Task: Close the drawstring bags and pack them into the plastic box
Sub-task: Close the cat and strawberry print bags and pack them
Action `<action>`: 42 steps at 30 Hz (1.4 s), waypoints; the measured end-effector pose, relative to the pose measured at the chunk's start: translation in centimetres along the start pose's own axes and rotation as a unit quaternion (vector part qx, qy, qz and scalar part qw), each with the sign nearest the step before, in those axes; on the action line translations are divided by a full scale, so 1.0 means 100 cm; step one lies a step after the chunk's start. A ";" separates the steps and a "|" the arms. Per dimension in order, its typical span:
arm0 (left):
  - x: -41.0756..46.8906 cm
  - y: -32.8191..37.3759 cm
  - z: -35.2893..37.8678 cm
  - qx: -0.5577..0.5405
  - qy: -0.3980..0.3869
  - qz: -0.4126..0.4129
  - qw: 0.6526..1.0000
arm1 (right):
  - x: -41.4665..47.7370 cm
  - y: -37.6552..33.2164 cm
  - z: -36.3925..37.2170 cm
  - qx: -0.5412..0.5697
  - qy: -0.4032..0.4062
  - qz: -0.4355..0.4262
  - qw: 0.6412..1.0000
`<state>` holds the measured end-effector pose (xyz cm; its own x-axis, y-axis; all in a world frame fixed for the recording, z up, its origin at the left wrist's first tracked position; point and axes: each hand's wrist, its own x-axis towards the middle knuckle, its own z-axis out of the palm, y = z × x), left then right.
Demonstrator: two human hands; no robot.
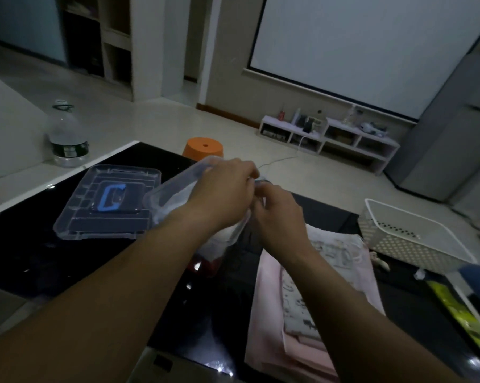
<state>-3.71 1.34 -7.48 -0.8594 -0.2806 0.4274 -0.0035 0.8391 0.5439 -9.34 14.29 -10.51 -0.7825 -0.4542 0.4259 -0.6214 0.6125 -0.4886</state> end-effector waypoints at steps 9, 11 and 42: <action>-0.027 0.074 0.075 -0.052 -0.138 0.020 0.989 | -0.071 0.124 -0.102 0.073 0.074 0.204 0.974; -0.031 0.070 0.097 -0.016 -0.211 -0.028 0.977 | -0.086 0.155 -0.112 0.138 0.087 0.297 0.941; -0.063 0.055 0.139 -0.336 -0.367 -0.402 0.769 | -0.116 0.193 -0.130 0.362 -0.217 0.500 0.757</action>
<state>-5.39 14.21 -17.22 -0.7752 -0.0384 -0.6306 -0.6317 0.0331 0.7745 -11.75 39.77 -14.94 -0.7172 -0.2637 -0.6450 0.5532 0.3473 -0.7572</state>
